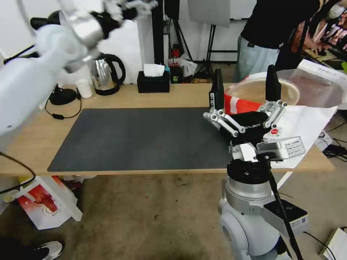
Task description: Pick up the trash from the table and place it into the takeout bag.
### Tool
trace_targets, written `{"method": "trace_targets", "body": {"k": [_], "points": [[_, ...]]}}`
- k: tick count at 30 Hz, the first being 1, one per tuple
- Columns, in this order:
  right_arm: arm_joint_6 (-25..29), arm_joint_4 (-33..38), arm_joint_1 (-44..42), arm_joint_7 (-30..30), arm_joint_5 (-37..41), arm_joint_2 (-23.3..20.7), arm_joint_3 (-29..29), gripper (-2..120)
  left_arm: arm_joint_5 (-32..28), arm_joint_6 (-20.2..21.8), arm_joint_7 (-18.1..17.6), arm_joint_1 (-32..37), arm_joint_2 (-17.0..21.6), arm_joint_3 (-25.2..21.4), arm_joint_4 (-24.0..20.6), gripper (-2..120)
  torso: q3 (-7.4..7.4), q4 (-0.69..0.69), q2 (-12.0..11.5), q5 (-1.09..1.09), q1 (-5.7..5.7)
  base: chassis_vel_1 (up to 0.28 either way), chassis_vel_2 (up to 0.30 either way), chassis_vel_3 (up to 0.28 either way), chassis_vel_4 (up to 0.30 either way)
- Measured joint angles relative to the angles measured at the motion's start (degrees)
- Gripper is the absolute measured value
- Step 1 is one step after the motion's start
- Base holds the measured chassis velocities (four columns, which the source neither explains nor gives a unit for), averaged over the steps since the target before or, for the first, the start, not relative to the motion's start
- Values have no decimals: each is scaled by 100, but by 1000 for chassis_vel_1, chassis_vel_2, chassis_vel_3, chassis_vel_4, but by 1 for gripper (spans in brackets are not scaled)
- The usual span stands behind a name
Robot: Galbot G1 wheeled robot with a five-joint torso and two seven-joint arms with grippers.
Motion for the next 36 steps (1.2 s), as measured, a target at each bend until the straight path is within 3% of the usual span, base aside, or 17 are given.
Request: {"method": "trace_targets", "body": {"k": [1,3,7,8,9,10,12,15,18,20,21,23,25,26,28,35,36], "points": [[-11,-1,6,3,0,-4,20,100,217,-92,-2,503,120,-578,-216,100,0,-2,0,-1,2,0,0,0,0],[-32,5,-4,4,0,-31,68,100,582,-384,-64,1522,294,-1608,-713,100,-1,8,0,0,0,0,0,0,0],[-54,135,-135,2,-6,-5,227,100,996,-648,-112,2060,193,-2111,-995,100,-3,10,1,7,-2,0,0,0,0],[-68,231,-221,-1,-15,31,323,100,1247,-759,-145,2222,79,-2258,-1109,100,-2,-5,1,2,-2,0,0,0,0],[-119,275,-243,0,-1,58,393,100,1526,-879,-260,2547,7,-2641,-1355,100,0,-10,0,2,1,0,0,0,0],[-119,275,-243,0,-1,58,393,100,1526,-879,-260,2547,7,-2641,-1355,100,0,-10,0,2,1,0,0,0,0],[-171,275,-238,1,20,61,422,100,1899,-1004,-429,3119,-90,-3237,-1693,100,-1,-8,1,17,1,0,0,0,0],[-194,260,-234,1,31,50,417,100,2178,-1070,-626,3631,-211,-3637,-1948,100,0,4,0,1,0,0,0,0,0],[-319,186,-197,0,66,-9,370,100,3038,-1343,-1329,5042,-773,-4439,-2642,100,-1,5,0,-3,-1,0,0,0,0],[-375,168,-175,0,93,-34,365,100,3284,-1404,-1451,5287,-923,-4541,-2770,100,-1,3,0,-1,-1,0,0,0,0],[-433,152,-151,3,117,-60,364,100,3525,-1489,-1557,5516,-1084,-4646,-2905,100,-1,-1,0,13,0,0,0,0,0],[-523,125,-108,12,173,-121,363,100,3950,-1594,-1781,6011,-1480,-4816,-3234,100,0,-2,0,3,1,0,0,0,0],[-558,118,-97,13,188,-139,363,100,4087,-1627,-1865,6179,-1633,-4855,-3378,100,-1,-1,0,3,1,0,0,0,0],[-603,109,-86,14,211,-163,363,100,4268,-1662,-1942,6370,-1827,-4896,-3540,100,-1,0,1,10,1,0,0,0,0],[-730,84,-51,14,276,-235,355,100,4768,-1750,-2074,6887,-2364,-4938,-3881,100,-1,2,1,2,0,0,0,0,0],[-850,66,-3,27,311,-290,337,100,5275,-1828,-2246,7348,-2856,-4926,-4079,100,-1,2,1,6,0,0,0,0,0],[-912,57,13,40,314,-302,327,100,5645,-1875,-2395,7529,-3109,-4910,-4122,100,-1,1,0,5,0,0,0,0,0]]}}
